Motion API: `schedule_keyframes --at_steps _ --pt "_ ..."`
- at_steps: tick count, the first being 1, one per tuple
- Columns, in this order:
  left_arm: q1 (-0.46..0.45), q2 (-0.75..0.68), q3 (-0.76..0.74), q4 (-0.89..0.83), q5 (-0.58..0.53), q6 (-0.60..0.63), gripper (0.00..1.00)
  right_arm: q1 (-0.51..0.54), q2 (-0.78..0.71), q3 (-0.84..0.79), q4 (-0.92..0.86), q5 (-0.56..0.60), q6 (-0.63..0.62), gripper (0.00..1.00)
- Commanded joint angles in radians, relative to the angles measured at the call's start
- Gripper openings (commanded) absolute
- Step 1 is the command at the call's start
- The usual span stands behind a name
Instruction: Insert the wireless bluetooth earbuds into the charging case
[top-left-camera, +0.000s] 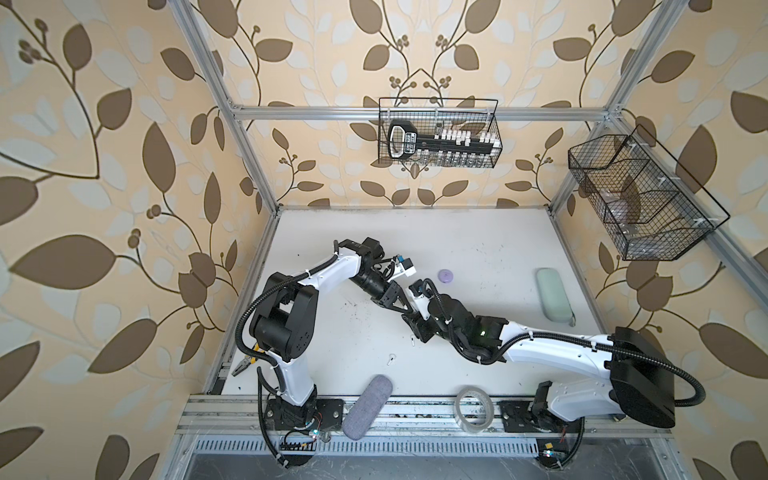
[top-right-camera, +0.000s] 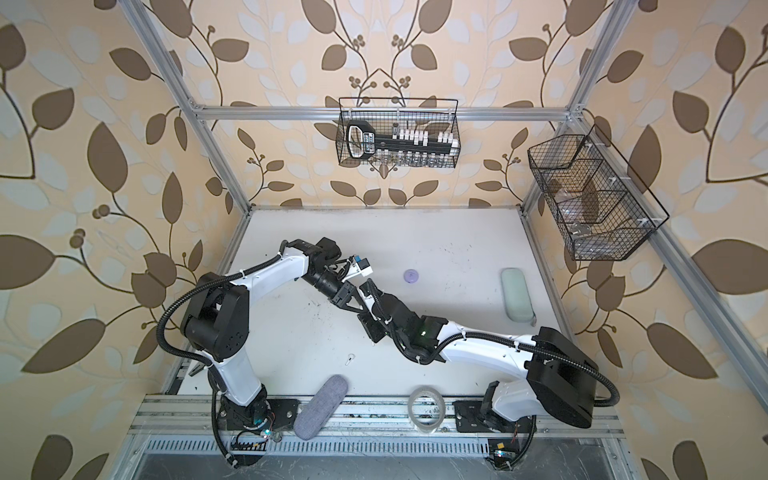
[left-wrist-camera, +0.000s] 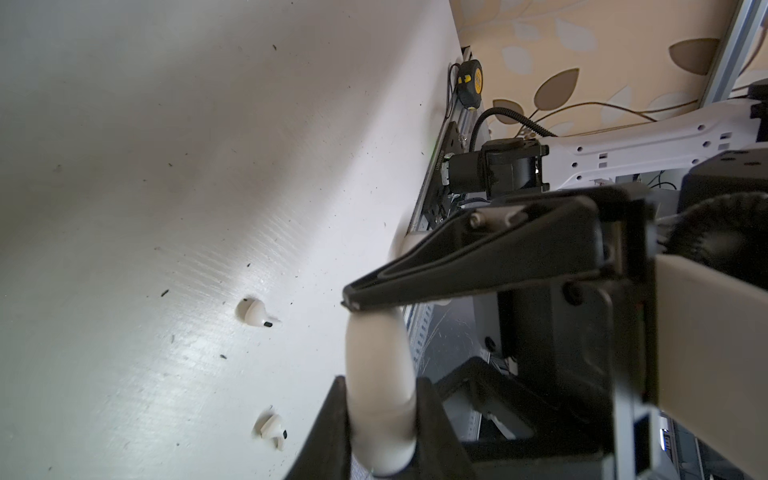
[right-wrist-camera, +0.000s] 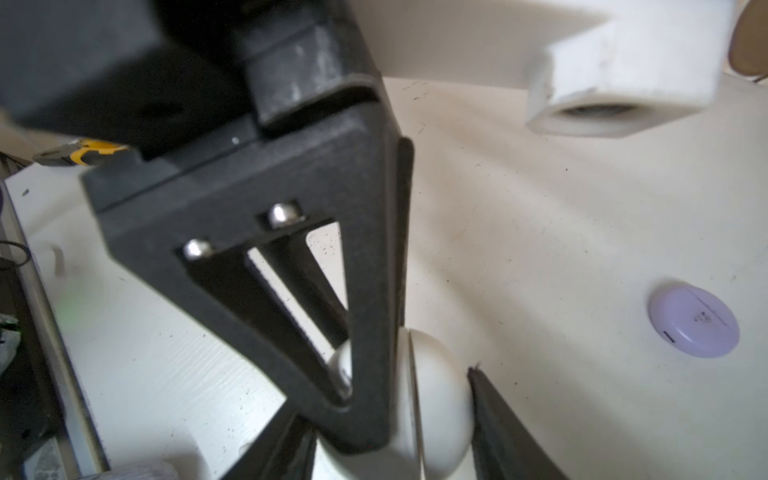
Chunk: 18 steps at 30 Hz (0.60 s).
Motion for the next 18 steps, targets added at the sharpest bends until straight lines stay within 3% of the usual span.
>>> schedule_keyframes --at_steps 1,7,18 --pt "-0.02 -0.012 0.027 -0.055 0.047 0.054 0.2 -0.006 -0.022 0.022 0.006 0.035 -0.001 0.65" --pt "-0.018 -0.034 0.017 -0.039 0.044 0.061 0.2 0.003 -0.104 -0.022 -0.018 0.043 0.029 0.74" --pt "-0.017 -0.098 -0.027 0.041 0.055 0.057 0.19 -0.045 -0.301 -0.085 -0.12 0.02 0.14 0.79"
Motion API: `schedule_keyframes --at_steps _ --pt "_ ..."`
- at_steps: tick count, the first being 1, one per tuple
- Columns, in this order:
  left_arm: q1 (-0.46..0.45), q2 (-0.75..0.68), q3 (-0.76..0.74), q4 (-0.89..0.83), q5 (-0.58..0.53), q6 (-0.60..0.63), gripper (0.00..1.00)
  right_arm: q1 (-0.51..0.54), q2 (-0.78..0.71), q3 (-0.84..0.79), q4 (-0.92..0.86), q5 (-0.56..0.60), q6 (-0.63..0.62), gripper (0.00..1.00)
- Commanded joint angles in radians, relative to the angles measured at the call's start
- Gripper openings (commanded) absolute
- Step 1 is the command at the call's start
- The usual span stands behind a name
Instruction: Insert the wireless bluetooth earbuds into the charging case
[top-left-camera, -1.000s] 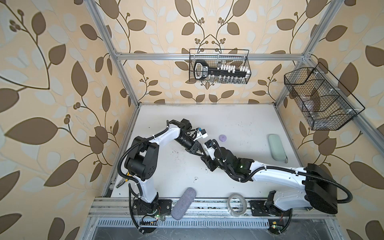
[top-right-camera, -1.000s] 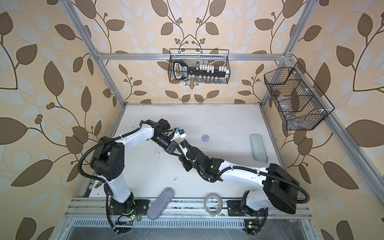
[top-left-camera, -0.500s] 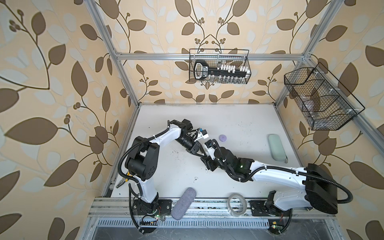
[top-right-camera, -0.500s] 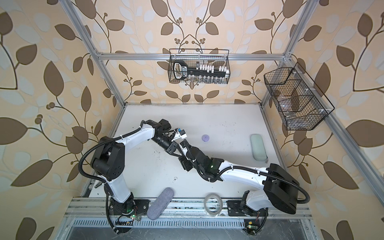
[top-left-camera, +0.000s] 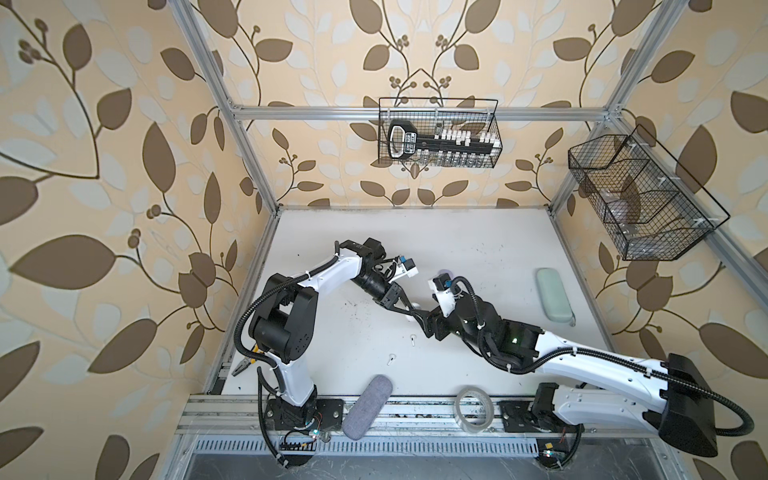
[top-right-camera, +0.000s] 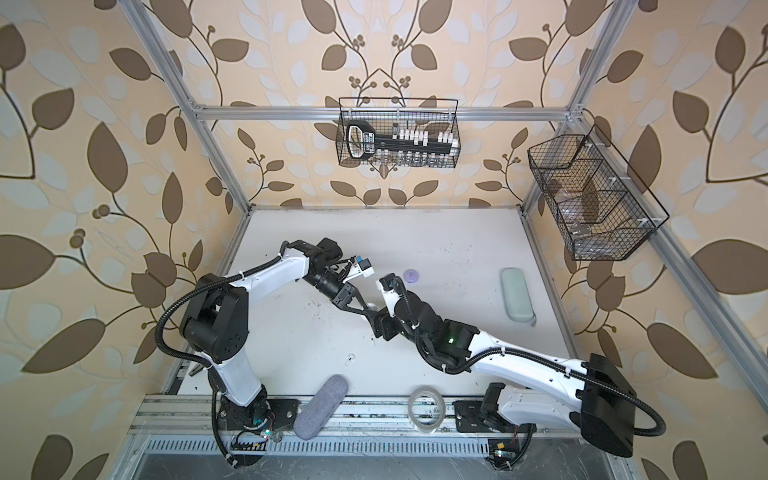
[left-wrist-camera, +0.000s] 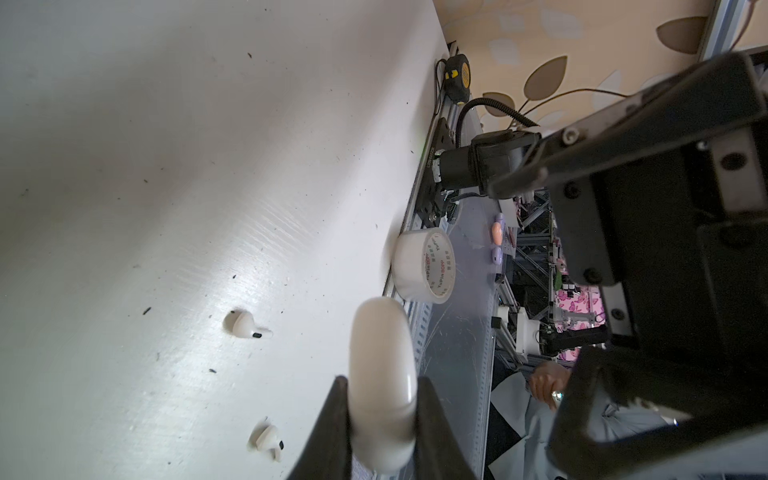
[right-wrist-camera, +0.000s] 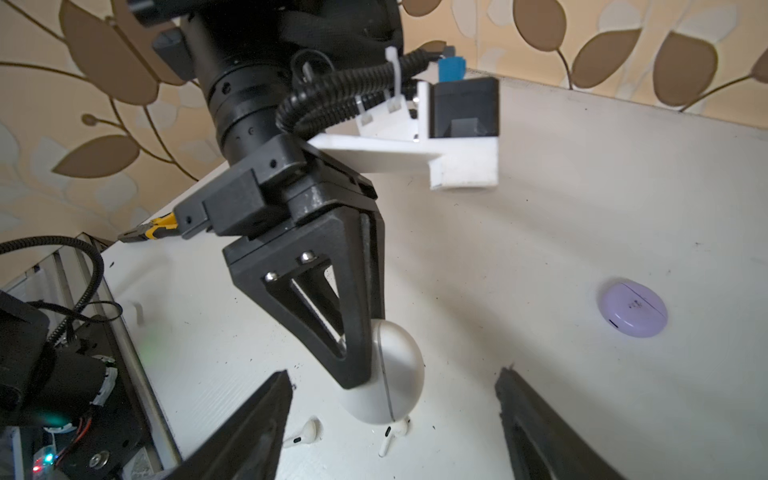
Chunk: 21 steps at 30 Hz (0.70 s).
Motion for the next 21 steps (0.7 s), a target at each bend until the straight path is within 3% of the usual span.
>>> schedule_keyframes --at_steps 1,14,21 --pt "-0.008 -0.085 -0.022 0.026 0.038 0.028 0.2 -0.032 -0.029 -0.026 -0.057 -0.007 0.06 0.8" --pt "-0.01 -0.235 -0.129 0.235 -0.017 0.015 0.17 -0.182 -0.105 -0.073 -0.075 -0.187 0.162 0.77" --pt "-0.01 -0.319 -0.238 0.5 -0.069 -0.074 0.17 -0.192 -0.135 -0.093 -0.095 -0.189 0.175 0.76"
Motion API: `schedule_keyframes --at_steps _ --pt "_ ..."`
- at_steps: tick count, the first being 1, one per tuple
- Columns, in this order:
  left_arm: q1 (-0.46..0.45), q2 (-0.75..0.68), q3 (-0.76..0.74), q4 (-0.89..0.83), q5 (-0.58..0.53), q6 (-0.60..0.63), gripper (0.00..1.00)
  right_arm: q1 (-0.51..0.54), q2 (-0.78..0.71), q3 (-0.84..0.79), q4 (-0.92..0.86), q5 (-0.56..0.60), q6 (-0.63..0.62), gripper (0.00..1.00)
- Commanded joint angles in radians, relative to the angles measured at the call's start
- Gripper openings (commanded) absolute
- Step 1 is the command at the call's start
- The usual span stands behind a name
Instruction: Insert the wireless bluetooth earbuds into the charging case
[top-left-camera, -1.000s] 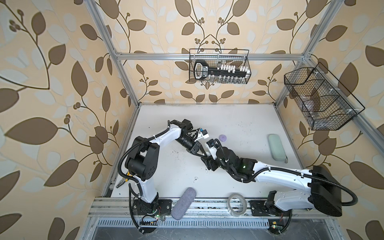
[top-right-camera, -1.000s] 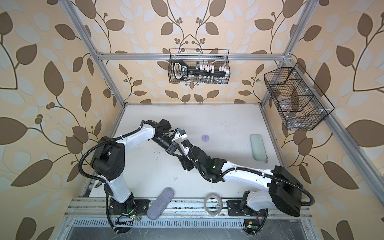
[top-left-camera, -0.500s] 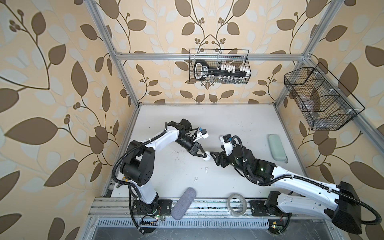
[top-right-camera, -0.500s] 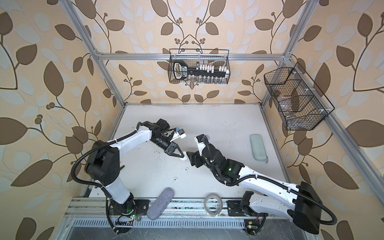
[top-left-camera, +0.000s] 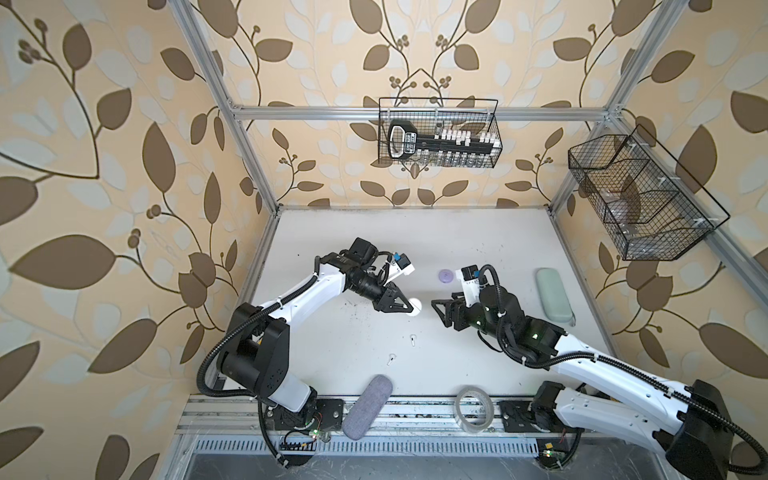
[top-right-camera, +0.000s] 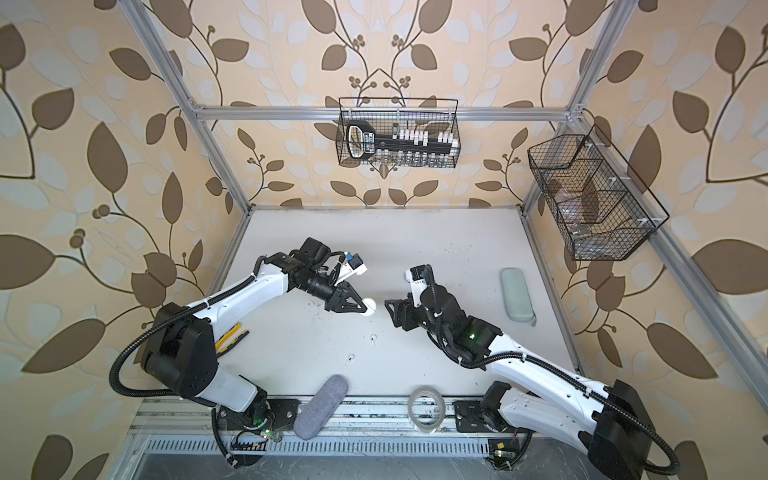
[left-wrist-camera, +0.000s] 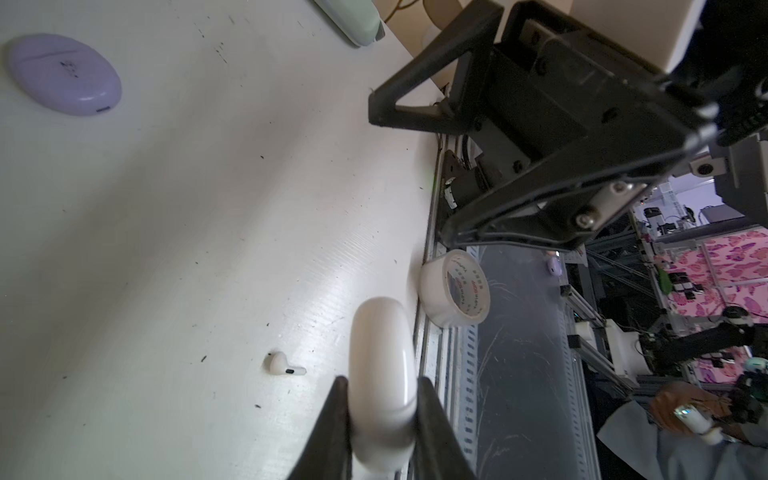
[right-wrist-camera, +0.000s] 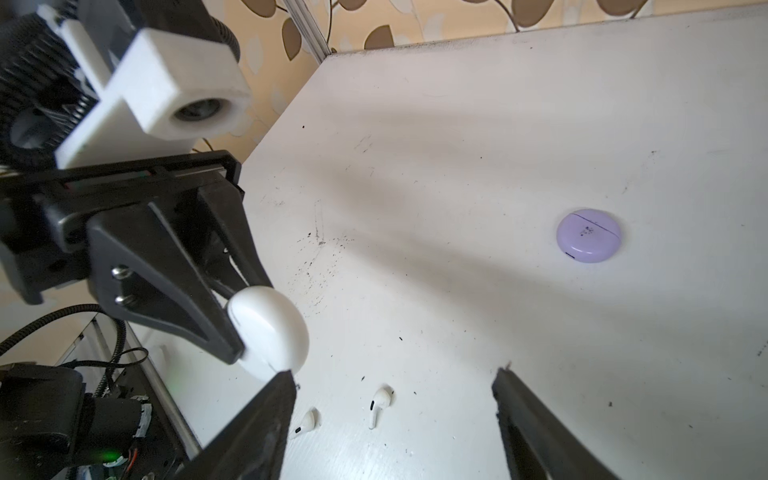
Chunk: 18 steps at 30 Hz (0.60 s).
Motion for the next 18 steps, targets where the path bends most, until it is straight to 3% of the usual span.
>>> schedule_keyframes --at_steps 1,10,15,18 --pt "-0.01 -0.064 -0.055 0.203 -0.022 -0.054 0.17 -0.005 -0.016 -0.021 -0.025 -0.018 0.022 0.76" --pt "-0.013 -0.142 -0.173 0.43 -0.004 -0.091 0.18 -0.009 -0.026 -0.023 -0.048 -0.017 0.025 0.76" --pt "-0.016 -0.166 -0.28 0.552 0.042 0.01 0.18 -0.011 -0.02 -0.032 -0.045 -0.018 0.027 0.76" --pt "-0.016 -0.156 -0.337 0.669 0.039 -0.005 0.16 -0.015 -0.013 -0.047 -0.035 -0.021 0.031 0.75"
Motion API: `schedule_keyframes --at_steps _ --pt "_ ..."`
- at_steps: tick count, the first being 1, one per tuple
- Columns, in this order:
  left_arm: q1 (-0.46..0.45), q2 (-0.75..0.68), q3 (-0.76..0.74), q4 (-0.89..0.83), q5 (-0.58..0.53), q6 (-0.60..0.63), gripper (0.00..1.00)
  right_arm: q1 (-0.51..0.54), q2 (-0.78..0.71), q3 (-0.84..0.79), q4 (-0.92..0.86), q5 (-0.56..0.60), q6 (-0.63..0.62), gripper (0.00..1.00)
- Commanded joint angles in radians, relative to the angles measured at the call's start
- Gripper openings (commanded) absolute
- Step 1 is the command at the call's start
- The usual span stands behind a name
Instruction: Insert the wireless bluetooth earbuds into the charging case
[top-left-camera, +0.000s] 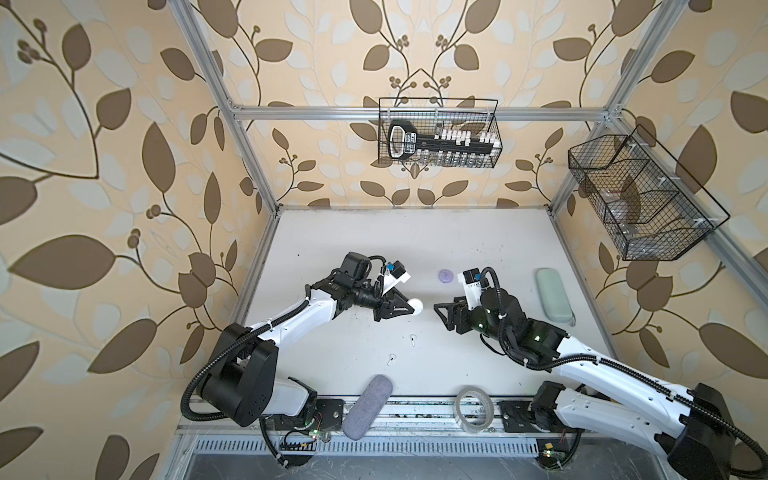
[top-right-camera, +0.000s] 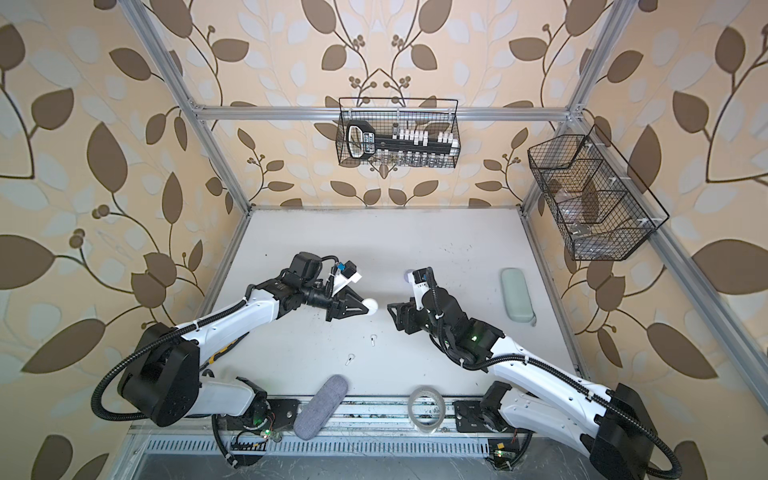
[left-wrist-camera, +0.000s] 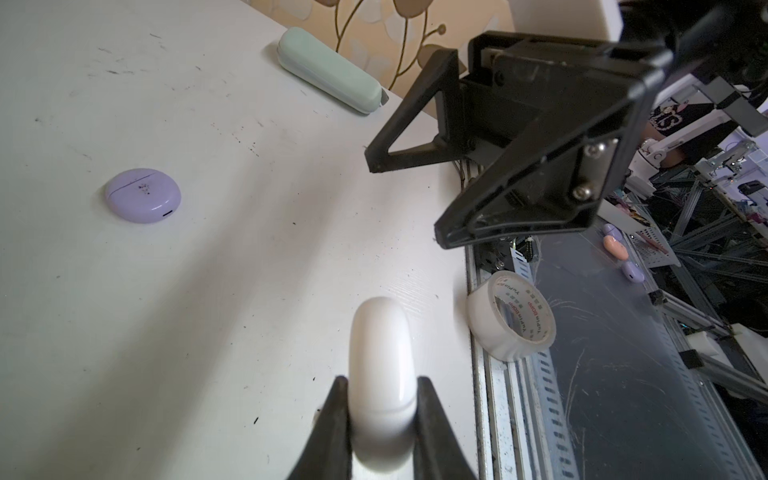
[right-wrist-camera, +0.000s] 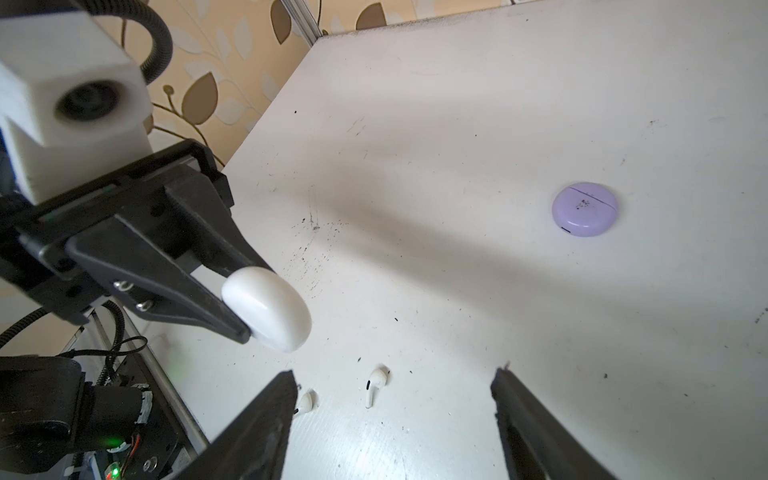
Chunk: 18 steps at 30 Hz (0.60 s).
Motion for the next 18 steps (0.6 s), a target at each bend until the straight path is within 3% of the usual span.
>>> schedule_keyframes --at_steps 1,10,18 --pt "-0.009 -0.019 -0.049 0.196 0.029 0.021 0.16 -0.007 0.003 -0.03 0.006 -0.014 0.016 0.75" --pt "-0.019 0.02 -0.112 0.25 -0.04 0.163 0.14 -0.003 0.02 -0.056 0.032 -0.035 0.034 0.75" --pt "-0.03 0.095 -0.128 0.294 -0.069 0.171 0.14 0.015 0.06 -0.053 0.052 -0.044 0.044 0.74"
